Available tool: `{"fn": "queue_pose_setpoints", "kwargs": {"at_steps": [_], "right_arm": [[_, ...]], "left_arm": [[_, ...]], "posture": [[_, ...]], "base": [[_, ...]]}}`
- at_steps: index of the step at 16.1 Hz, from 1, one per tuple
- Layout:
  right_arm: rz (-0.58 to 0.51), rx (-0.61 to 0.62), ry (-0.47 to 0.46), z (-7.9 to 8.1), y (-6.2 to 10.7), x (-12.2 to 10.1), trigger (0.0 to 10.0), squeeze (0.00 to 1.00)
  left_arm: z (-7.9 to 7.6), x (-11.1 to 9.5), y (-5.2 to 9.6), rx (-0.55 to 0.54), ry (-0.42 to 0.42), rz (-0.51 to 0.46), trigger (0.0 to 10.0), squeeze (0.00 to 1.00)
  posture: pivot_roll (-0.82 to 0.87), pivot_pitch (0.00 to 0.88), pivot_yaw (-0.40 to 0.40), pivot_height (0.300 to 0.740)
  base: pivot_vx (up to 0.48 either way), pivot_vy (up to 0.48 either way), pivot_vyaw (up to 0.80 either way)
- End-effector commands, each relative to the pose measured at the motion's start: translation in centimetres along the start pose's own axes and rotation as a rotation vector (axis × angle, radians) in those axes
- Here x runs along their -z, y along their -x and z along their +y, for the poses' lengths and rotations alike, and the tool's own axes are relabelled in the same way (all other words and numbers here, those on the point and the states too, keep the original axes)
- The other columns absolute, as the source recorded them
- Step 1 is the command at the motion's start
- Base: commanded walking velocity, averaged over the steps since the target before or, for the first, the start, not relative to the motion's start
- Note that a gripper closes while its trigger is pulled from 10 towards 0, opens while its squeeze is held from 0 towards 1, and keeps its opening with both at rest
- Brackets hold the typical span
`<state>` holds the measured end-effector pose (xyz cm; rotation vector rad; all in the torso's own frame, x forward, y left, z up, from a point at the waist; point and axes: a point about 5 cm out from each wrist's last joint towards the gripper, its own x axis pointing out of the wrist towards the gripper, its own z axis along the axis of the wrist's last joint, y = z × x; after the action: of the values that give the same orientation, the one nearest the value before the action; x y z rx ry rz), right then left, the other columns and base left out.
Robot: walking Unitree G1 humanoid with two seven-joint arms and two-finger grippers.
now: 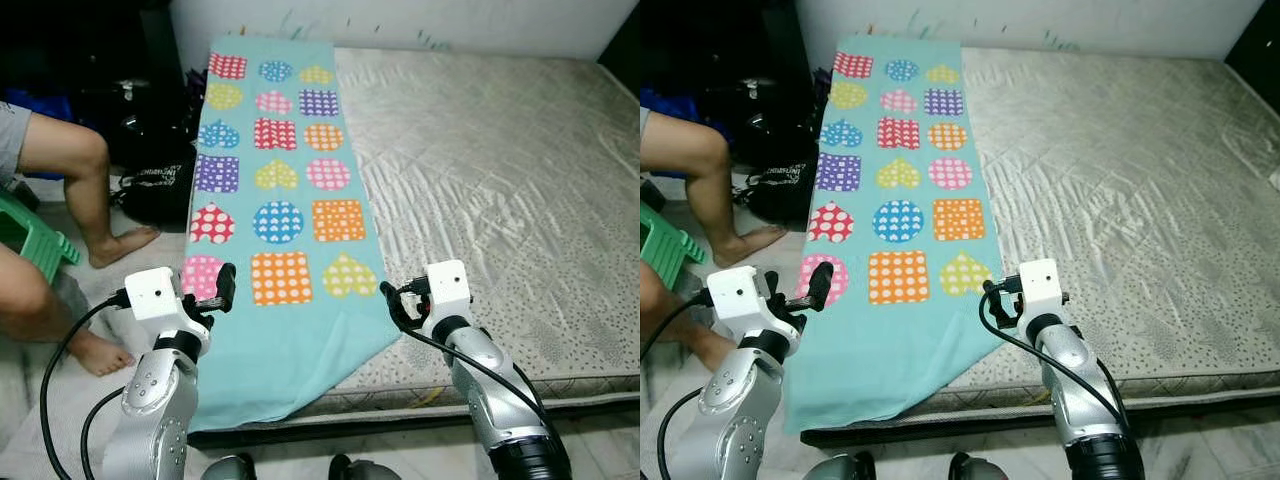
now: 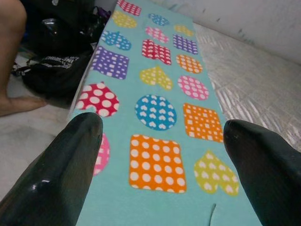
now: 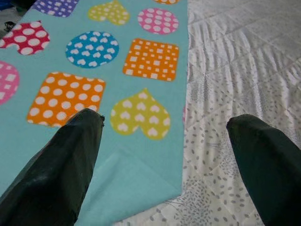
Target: Clean up the room
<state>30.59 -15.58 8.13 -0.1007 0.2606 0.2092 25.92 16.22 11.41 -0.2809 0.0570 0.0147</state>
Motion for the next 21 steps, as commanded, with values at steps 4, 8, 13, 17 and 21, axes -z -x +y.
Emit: {"fn": "queue_pose_setpoints", "kwargs": {"at_steps": [4, 8, 13, 17, 21], "right_arm": [[0.016, 0.012, 0.007, -0.4, 0.2, 0.3, 10.0, 0.00], [0.023, 0.007, 0.010, -0.3, 0.0, 0.2, 10.0, 0.00], [0.075, -0.001, 0.014, -0.1, 0.0, 0.7, 10.0, 0.00], [0.142, -0.040, 0.030, 0.5, 0.1, 1.4, 10.0, 0.00], [0.148, -0.038, 0.006, 0.6, 0.3, 1.7, 10.0, 0.00]], "left_arm": [[-0.1, 0.1, 0.4, -0.001, -0.011, 0.015, 10.0, 0.00], [-0.1, 0.0, 0.4, -0.009, -0.015, 0.017, 10.0, 0.00], [0.1, 0.2, 0.7, -0.019, -0.019, 0.028, 10.0, 0.00], [0.2, 0.5, 0.9, -0.018, -0.022, 0.061, 10.0, 0.00], [0.6, 1.3, 1.5, -0.017, -0.041, 0.111, 10.0, 0.00]], "posture": [[0.00, 0.214, -0.079, 0.740], [0.00, 0.219, -0.085, 0.740], [0.00, 0.234, -0.087, 0.740], [0.00, 0.247, -0.087, 0.740], [0.01, 0.266, -0.088, 0.740]], "base": [[0.000, 0.180, 0.00], [0.000, 0.000, 0.00], [0.000, 0.000, 0.00], [0.000, 0.000, 0.00], [0.000, 0.000, 0.00]]}}
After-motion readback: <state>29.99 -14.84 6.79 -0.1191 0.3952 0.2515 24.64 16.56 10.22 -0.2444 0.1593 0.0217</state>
